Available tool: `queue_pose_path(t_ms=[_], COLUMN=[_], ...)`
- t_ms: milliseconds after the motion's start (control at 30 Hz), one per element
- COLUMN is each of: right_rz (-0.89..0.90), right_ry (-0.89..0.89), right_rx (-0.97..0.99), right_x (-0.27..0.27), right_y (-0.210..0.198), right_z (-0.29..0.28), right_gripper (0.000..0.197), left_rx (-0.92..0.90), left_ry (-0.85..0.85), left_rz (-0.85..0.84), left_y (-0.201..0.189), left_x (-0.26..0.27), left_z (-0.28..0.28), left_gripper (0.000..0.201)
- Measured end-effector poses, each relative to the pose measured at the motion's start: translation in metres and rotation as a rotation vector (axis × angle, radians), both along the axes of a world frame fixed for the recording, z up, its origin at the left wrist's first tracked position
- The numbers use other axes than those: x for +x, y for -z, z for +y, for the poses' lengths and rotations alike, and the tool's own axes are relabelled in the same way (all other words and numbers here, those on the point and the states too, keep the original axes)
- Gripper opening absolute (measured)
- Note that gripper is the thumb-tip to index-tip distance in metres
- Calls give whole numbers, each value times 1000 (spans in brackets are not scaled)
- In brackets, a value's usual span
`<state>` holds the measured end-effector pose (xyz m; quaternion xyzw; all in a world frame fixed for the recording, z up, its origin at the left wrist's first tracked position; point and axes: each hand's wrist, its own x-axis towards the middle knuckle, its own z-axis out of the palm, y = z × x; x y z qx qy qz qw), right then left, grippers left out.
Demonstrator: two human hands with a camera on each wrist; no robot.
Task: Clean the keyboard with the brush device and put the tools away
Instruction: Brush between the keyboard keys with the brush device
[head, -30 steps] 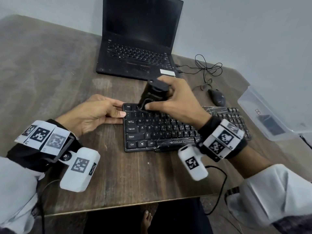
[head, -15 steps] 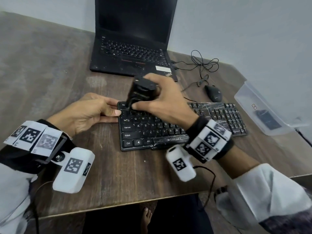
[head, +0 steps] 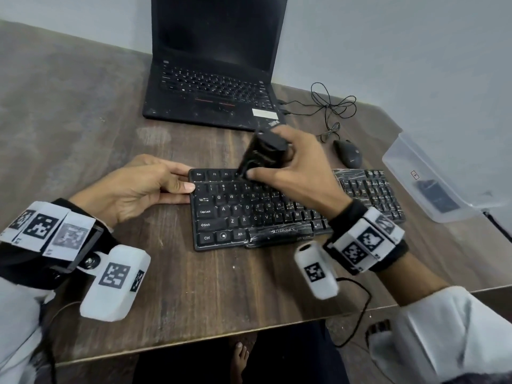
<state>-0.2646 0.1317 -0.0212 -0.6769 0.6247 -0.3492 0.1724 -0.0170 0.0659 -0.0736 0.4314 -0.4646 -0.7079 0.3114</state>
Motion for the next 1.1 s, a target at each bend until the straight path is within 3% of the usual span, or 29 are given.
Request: queue_pose_path(t_ms=[133, 367, 667, 933, 1100], right_rz=[80, 48, 57, 73, 79], right_ry=[-93, 222, -132, 115, 1], right_rx=[-20, -4, -43, -29, -25], right_x=[21, -56, 43, -30, 13], right_y=[1, -6, 2, -3, -3], right_z=[-8, 12, -12, 9, -4], right_gripper=[44, 45, 38, 41, 39], left_rx=[3, -4, -9, -4, -5], left_ry=[-6, -11, -4, 6, -2], left_rz=[1, -28, -28, -41, -38], left_y=[0, 4, 4, 4, 0], left_x=[3, -2, 1, -1, -2], left_z=[-1, -3, -2, -3, 0], left_gripper=[34, 32, 36, 36, 32])
